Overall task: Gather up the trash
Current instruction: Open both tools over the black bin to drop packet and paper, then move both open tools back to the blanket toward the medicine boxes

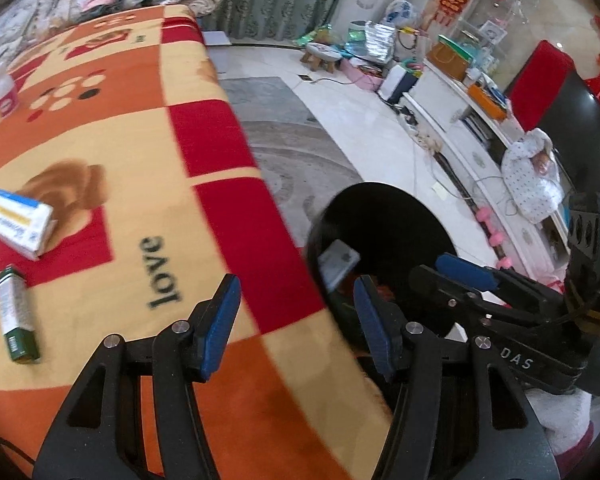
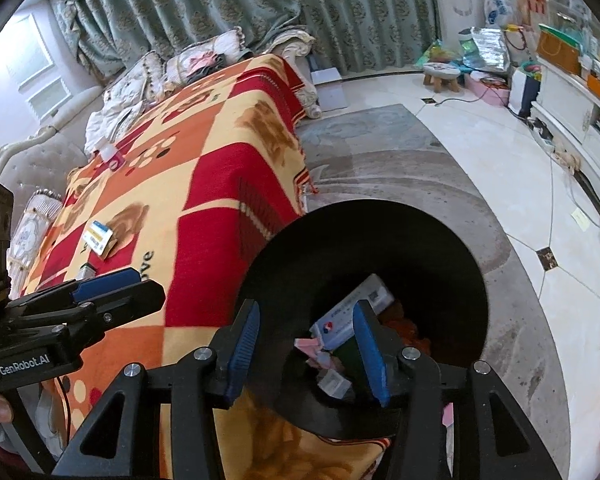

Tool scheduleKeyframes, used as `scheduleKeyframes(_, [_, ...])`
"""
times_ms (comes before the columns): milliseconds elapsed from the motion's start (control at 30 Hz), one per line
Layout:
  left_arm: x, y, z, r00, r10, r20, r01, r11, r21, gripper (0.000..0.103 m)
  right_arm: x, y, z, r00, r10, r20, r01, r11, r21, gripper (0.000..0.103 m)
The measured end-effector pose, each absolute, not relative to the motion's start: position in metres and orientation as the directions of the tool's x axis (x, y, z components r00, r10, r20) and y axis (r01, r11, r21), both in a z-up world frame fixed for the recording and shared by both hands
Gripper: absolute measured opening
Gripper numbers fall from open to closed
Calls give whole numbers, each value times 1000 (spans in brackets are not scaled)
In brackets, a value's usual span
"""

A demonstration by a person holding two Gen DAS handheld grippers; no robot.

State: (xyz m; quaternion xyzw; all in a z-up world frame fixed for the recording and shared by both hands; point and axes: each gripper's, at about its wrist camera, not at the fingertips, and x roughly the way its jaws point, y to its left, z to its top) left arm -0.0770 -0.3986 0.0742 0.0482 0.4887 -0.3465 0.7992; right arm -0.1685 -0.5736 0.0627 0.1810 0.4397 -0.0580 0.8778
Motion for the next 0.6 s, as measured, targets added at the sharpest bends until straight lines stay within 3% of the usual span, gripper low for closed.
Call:
scheduleKeyframes(233, [-71, -359, 73, 335, -458, -823, 555, 802, -220, 57, -153, -541, 64, 601, 98, -793, 201, 942, 268, 55])
scheduleKeyframes(600, [-47, -269, 69, 415, -360, -835, 411, 894, -181, 57, -119, -470, 60, 572, 188, -799, 61, 961, 270, 56])
